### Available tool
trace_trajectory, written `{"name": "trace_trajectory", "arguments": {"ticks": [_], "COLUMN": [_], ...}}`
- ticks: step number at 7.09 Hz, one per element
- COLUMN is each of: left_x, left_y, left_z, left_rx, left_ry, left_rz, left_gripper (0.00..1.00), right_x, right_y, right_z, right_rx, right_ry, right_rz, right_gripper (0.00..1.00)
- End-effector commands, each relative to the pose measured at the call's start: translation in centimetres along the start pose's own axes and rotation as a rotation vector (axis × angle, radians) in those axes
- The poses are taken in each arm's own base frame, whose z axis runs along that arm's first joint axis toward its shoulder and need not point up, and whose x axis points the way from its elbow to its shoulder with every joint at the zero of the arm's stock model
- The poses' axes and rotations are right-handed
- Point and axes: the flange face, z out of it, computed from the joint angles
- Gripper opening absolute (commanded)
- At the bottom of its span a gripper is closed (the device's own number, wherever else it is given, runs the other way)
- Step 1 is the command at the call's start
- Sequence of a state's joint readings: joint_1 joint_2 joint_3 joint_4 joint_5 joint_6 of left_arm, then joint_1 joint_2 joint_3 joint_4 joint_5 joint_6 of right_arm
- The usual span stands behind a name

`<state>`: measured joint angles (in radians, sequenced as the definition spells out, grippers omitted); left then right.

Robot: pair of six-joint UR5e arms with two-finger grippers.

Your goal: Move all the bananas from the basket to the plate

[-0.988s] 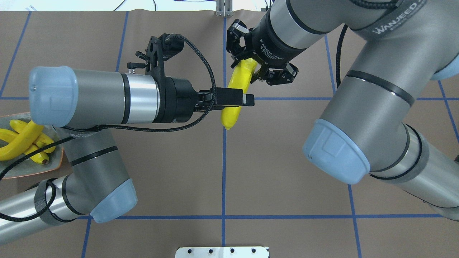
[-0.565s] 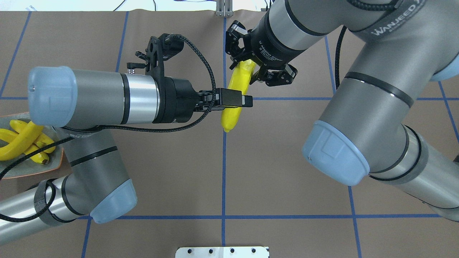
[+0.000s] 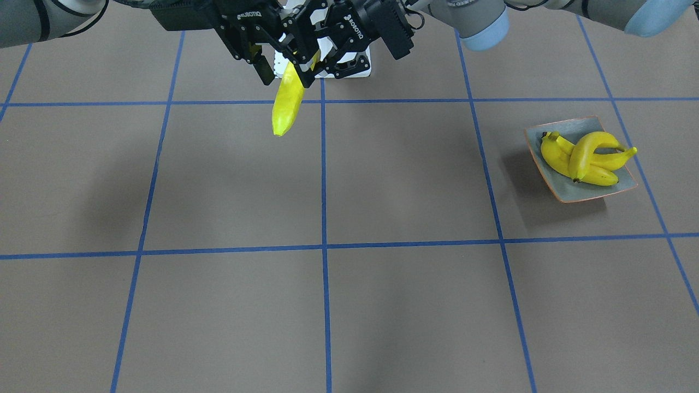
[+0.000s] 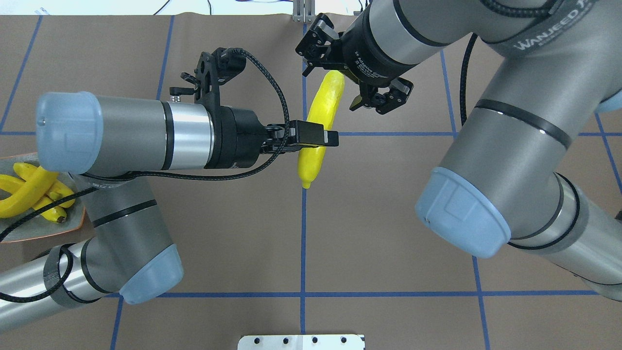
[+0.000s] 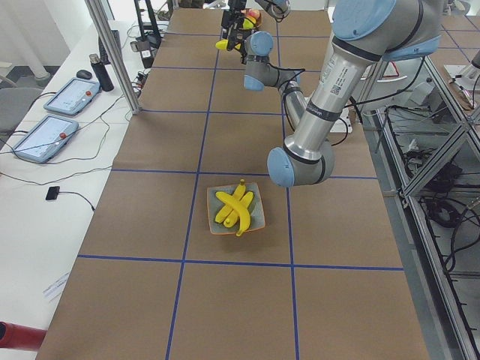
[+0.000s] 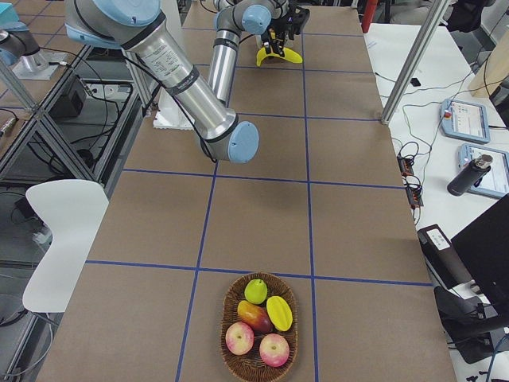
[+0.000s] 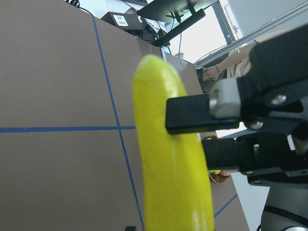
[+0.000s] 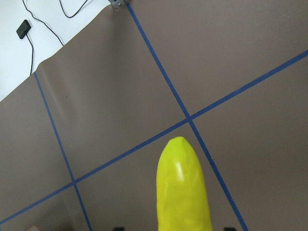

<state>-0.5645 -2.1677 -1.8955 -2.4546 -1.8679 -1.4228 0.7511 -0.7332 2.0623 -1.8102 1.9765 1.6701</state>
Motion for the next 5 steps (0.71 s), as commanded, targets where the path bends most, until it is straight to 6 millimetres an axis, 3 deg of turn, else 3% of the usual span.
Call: {"name": "trace_trajectory", "arguments": {"ticks": [1,3,5], "left_x": [-0.5,-3.6,-7.6], "left_y": [0.0,0.8,1.8], "left_z": [-0.1,-1.8,-5.8], "left_rx": [0.001,-0.004,0.001], "left_ry": [-0.012,-0.063,-0.133], "left_rz": [-0.005,-0.02,-0.039], "left_gripper": [0.0,0.0,0.0], "right_x": [0.5,2.6,7.4], "right_y": [-1.4,-4.2,-9.0], "right_z": [-1.2,-0.8,0.5], "right_rx": [0.021,0.048,0.07], "right_ry": [-0.01,0.03,0.122], "right_rz": [-0.029,-0.088,-0.159], "right_gripper": [1.0,1.0,1.0]}}
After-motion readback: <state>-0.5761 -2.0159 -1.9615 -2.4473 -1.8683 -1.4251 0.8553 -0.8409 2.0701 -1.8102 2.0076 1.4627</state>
